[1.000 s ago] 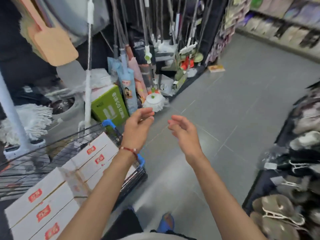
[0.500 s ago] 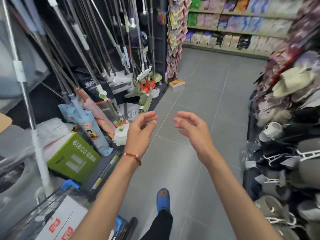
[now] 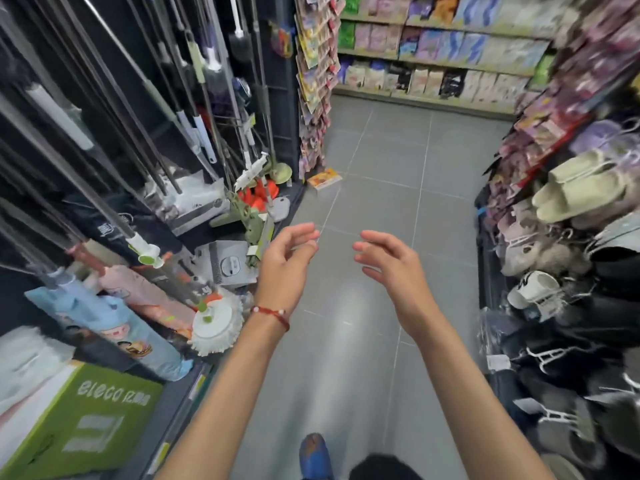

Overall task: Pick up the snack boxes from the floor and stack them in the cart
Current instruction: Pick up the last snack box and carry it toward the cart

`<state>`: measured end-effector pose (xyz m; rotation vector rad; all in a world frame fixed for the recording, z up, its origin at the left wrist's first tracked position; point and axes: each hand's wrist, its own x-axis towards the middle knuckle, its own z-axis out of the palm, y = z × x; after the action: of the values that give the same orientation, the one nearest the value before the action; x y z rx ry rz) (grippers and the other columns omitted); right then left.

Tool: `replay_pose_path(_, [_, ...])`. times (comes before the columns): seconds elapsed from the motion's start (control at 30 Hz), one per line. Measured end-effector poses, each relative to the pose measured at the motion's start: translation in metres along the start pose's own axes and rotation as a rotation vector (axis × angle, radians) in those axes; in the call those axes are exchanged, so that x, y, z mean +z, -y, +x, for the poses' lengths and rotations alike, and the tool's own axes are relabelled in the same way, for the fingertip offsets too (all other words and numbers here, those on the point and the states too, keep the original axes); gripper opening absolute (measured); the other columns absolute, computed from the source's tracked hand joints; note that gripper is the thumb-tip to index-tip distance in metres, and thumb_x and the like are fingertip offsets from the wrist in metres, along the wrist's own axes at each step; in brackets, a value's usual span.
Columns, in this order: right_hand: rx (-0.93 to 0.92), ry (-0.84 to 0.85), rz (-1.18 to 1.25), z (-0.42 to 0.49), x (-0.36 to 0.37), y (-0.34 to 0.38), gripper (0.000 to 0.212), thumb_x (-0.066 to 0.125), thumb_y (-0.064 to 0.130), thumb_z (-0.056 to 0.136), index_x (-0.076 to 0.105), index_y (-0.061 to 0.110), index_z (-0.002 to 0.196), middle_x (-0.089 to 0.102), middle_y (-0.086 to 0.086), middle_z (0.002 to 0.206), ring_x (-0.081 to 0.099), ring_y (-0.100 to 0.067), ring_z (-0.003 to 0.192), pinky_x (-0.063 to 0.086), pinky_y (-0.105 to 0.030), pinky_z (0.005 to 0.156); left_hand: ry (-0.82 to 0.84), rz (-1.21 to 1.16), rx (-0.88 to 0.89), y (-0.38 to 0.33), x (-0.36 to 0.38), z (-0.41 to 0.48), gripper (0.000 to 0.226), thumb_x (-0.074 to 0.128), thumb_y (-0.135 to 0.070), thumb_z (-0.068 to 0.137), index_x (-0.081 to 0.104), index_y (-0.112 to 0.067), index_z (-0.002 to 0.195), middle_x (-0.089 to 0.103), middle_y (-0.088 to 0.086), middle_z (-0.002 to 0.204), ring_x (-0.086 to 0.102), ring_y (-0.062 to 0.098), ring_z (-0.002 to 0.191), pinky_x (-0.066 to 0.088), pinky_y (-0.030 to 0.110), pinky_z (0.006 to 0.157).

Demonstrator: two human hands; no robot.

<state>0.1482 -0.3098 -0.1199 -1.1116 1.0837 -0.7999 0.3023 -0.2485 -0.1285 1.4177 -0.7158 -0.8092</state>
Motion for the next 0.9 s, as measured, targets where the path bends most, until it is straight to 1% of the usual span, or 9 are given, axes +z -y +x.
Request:
replay_pose_path(0.07, [0.015, -0.014, 0.012, 0.029, 0.002, 0.006, 0.019, 0.068, 0.011, 0.098, 0.071, 0.019, 0.116, 0.075, -0.003, 0.109, 0.068, -0.014, 0.095, 0.051, -0.04, 0.106, 0.017, 0.002, -0.01, -0.001, 0.007, 0.03, 0.026, 0.057, -0.001, 0.097, 0.067, -0.018, 0.114, 0.072, -0.007, 0.107, 0.066, 0.007, 0.103, 0.048, 0.02, 0.091])
replay_pose_path(0.17, [0.032, -0.05, 0.037, 0.078, 0.001, 0.01, 0.02, 0.068, 0.012, 0.098, 0.071, 0.018, 0.117, 0.076, -0.002, 0.109, 0.069, -0.013, 0.095, 0.052, -0.04, 0.105, 0.063, 0.005, -0.046, 0.007, 0.023, 0.079, 0.027, 0.057, -0.001, 0.097, 0.067, -0.023, 0.108, 0.072, -0.006, 0.106, 0.066, 0.012, 0.106, 0.048, 0.023, 0.091])
replay_pose_path(0.3, [0.047, -0.081, 0.06, 0.158, -0.01, 0.018, 0.023, 0.068, 0.012, 0.098, 0.071, 0.016, 0.12, 0.077, -0.005, 0.113, 0.069, -0.012, 0.095, 0.053, -0.037, 0.103, 0.086, 0.029, -0.068, 0.016, 0.053, 0.158, 0.025, 0.058, -0.002, 0.097, 0.068, -0.021, 0.11, 0.073, -0.006, 0.106, 0.067, 0.014, 0.106, 0.047, 0.023, 0.087])
replay_pose_path(0.43, [0.057, -0.101, 0.091, 0.25, -0.026, 0.031, 0.023, 0.068, 0.011, 0.098, 0.071, 0.015, 0.121, 0.076, 0.0, 0.106, 0.069, -0.013, 0.094, 0.053, -0.036, 0.103, 0.075, 0.041, -0.066, 0.022, 0.091, 0.245, 0.028, 0.059, -0.003, 0.096, 0.069, -0.028, 0.104, 0.074, -0.007, 0.106, 0.067, 0.013, 0.105, 0.047, 0.023, 0.086])
replay_pose_path(0.67, [0.106, -0.087, 0.065, 0.405, -0.062, 0.07, 0.022, 0.068, 0.01, 0.098, 0.07, 0.015, 0.12, 0.076, 0.0, 0.105, 0.069, -0.013, 0.092, 0.053, -0.036, 0.103, 0.039, 0.023, -0.122, 0.02, 0.177, 0.39, 0.028, 0.058, 0.001, 0.096, 0.067, -0.026, 0.101, 0.072, -0.005, 0.104, 0.065, 0.015, 0.101, 0.049, 0.024, 0.083])
replay_pose_path(0.73, [0.119, -0.088, 0.064, 0.445, -0.067, 0.081, 0.021, 0.068, 0.01, 0.099, 0.07, 0.016, 0.119, 0.076, -0.001, 0.106, 0.069, -0.013, 0.093, 0.053, -0.037, 0.104, 0.036, 0.019, -0.136, 0.019, 0.196, 0.426, 0.028, 0.058, 0.0, 0.096, 0.067, -0.027, 0.101, 0.072, -0.006, 0.103, 0.066, 0.015, 0.1, 0.05, 0.025, 0.084])
replay_pose_path(0.9, [0.16, -0.065, 0.052, 0.542, -0.068, 0.097, 0.02, 0.067, 0.011, 0.099, 0.071, 0.017, 0.117, 0.076, 0.001, 0.105, 0.069, -0.013, 0.093, 0.052, -0.038, 0.104, 0.005, 0.031, -0.181, 0.024, 0.223, 0.519, 0.028, 0.058, 0.0, 0.096, 0.068, -0.027, 0.1, 0.073, -0.007, 0.101, 0.066, 0.016, 0.1, 0.05, 0.031, 0.088])
